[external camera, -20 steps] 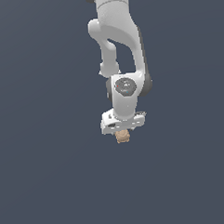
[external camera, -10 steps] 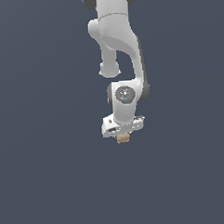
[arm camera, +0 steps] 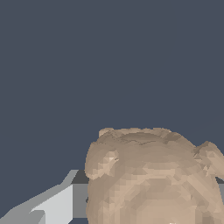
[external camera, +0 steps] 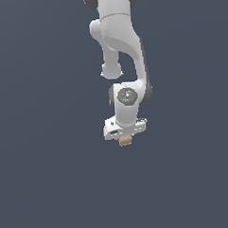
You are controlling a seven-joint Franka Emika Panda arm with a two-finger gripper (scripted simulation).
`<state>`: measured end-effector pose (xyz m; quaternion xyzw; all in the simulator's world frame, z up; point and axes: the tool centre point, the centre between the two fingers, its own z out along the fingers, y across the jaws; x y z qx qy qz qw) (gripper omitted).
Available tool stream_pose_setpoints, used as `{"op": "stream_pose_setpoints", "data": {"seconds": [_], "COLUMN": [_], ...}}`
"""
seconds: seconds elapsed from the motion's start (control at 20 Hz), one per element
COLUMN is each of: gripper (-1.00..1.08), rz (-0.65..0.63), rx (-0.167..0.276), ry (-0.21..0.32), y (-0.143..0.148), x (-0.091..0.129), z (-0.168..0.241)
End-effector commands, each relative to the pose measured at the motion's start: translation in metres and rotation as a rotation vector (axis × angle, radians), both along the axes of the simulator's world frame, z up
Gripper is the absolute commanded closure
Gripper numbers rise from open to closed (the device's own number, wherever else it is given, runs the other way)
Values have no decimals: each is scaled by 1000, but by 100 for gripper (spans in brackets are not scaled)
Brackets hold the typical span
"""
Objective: Pick up the object and move it to a goal position.
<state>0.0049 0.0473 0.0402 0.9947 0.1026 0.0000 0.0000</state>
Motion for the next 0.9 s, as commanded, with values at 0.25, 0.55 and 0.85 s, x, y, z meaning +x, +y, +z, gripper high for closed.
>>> {"op": "stream_pose_setpoints", "data": {"seconds": [0.25, 0.55, 0.85], "gripper": [108, 108, 108], "rz": [0, 0, 1], "rx": [0, -1, -1], "ry": [0, 0, 0], "y": [6, 23, 53], "x": [-1, -6, -14], "z": [9, 40, 92]}}
